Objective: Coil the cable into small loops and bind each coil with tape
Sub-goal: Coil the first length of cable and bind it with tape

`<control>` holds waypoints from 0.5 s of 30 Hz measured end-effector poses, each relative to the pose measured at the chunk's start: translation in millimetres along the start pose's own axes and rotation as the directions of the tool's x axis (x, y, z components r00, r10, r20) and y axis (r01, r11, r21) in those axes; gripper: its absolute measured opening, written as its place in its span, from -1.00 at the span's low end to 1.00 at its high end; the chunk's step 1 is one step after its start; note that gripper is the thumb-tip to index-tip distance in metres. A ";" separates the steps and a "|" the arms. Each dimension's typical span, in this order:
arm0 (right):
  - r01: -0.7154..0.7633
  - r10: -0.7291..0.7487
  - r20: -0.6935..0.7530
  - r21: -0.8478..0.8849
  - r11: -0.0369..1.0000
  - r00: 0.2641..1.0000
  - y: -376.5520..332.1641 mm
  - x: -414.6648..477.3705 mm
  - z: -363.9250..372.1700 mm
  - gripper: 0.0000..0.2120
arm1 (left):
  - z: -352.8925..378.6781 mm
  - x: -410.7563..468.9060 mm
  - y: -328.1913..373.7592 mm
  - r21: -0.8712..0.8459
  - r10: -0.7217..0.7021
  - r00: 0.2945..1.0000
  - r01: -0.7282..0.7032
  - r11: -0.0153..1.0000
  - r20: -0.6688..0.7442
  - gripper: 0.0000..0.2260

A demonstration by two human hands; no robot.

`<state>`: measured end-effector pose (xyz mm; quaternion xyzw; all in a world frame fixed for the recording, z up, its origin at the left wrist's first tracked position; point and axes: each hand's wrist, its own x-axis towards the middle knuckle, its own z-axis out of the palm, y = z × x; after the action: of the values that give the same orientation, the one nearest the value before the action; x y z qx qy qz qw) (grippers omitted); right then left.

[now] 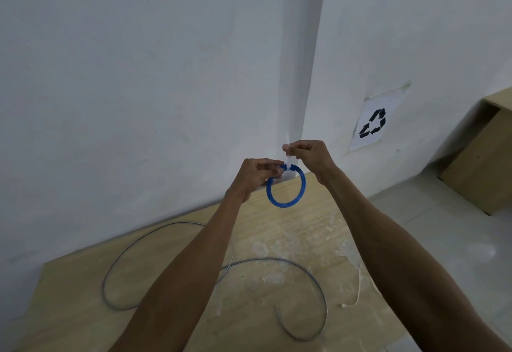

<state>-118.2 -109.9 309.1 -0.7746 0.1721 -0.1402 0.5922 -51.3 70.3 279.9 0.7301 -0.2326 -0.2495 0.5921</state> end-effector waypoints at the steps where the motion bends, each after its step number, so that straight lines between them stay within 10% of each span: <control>1: -0.003 0.003 0.003 0.004 1.000 1.000 5.0 2.8 -4.2 -0.80 | 6.1 5.7 -1.0 -0.003 0.001 1.000 -0.001 1.000 -0.022 -0.81; 15: -0.010 0.019 0.109 -0.076 0.997 0.994 66.4 34.1 -58.6 -0.86 | 56.8 63.6 -13.1 -0.082 -0.031 0.996 0.024 0.996 -0.081 -0.79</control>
<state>-118.9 -191.5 260.6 -0.8018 0.1500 -0.0863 0.5720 -38.2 -10.1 251.5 0.7183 -0.1877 -0.2368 0.6267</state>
